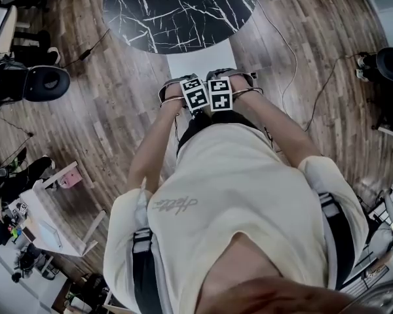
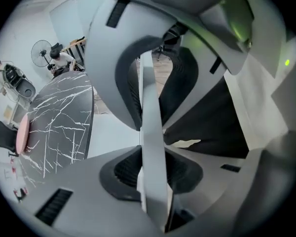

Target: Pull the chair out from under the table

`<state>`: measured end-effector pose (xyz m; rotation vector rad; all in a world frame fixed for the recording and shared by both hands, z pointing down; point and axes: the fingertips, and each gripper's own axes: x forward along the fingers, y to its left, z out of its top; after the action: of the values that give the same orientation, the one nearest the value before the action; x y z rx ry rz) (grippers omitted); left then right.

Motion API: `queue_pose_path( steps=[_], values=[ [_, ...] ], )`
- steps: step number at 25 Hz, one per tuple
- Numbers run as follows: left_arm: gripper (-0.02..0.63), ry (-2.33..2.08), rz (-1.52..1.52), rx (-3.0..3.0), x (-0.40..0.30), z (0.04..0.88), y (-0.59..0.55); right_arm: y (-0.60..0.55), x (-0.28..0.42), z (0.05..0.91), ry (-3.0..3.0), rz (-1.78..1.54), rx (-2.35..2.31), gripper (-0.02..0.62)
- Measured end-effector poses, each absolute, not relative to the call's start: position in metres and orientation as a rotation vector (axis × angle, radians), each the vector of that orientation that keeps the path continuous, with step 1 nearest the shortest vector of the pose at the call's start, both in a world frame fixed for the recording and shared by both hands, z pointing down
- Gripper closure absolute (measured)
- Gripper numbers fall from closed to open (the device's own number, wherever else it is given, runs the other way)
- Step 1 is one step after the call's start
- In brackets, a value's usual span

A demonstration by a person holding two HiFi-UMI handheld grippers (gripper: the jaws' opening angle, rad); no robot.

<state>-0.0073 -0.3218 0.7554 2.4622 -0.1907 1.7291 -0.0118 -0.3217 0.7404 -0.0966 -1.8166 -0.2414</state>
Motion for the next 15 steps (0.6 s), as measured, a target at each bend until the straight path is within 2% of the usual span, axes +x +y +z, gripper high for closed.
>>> queue_pose_path(
  steps=[3,15],
  values=[
    [0.512,-0.202,1.749,2.465,-0.0069,0.7623,-0.3222,-0.3197,-0.0121,0.7430,-1.820,-0.229,-0.107,0.508],
    [0.514,-0.169,1.738,2.420,-0.0080,0.7623,-0.3184,-0.3150,-0.0117,0.7404,-1.843,-0.163,-0.146,0.512]
  ],
)
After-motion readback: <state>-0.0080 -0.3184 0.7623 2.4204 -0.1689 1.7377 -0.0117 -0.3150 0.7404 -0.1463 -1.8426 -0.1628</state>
